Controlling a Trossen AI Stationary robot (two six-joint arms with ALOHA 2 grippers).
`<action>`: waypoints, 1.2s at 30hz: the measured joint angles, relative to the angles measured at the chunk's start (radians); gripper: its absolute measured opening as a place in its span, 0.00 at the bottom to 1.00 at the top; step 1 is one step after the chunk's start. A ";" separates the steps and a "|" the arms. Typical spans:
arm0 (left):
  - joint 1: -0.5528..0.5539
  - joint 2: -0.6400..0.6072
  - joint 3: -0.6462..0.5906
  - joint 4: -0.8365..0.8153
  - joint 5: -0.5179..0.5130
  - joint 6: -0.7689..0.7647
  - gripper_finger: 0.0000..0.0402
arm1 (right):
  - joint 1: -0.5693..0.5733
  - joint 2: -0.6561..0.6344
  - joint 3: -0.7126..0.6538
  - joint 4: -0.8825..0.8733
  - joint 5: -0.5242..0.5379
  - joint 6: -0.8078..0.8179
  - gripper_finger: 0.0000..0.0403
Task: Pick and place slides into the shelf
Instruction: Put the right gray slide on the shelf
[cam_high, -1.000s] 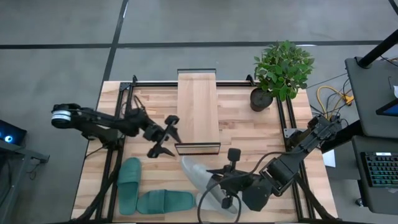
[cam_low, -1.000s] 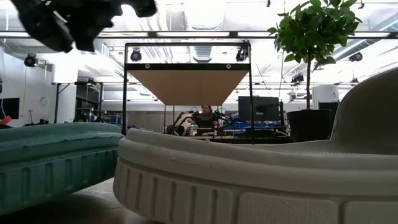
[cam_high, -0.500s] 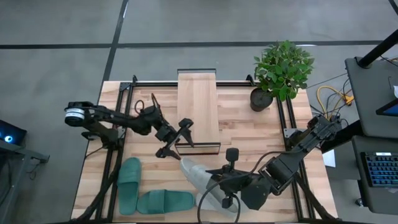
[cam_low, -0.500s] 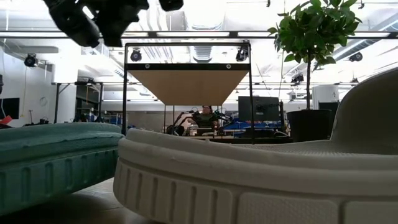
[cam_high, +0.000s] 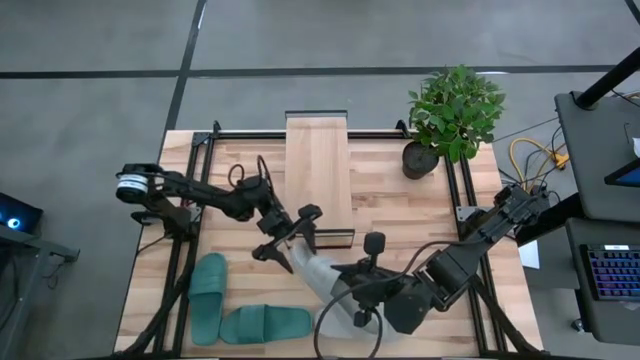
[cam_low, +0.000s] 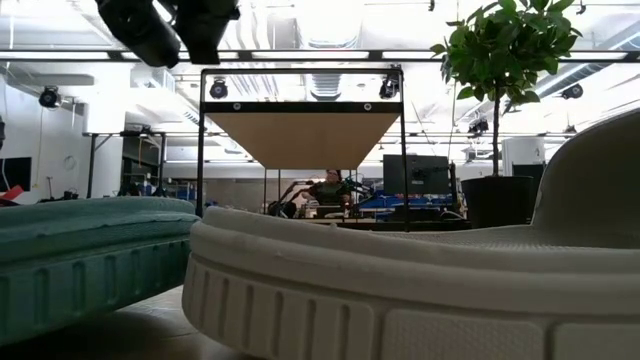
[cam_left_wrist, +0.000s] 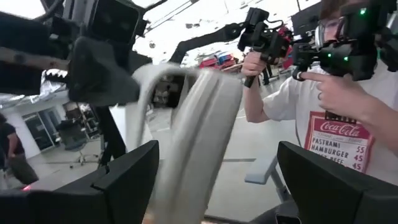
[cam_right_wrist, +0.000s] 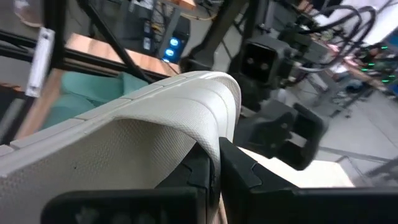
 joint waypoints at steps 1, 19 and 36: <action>-0.002 0.003 0.006 0.003 0.000 0.002 0.77 | -0.005 0.000 0.000 -0.004 0.001 0.001 0.03; -0.006 0.039 0.060 0.006 -0.071 0.138 0.47 | -0.012 -0.001 0.000 -0.016 0.017 0.011 0.03; -0.003 0.030 0.060 -0.037 -0.022 0.268 0.05 | -0.011 -0.001 0.000 -0.022 0.013 0.007 0.06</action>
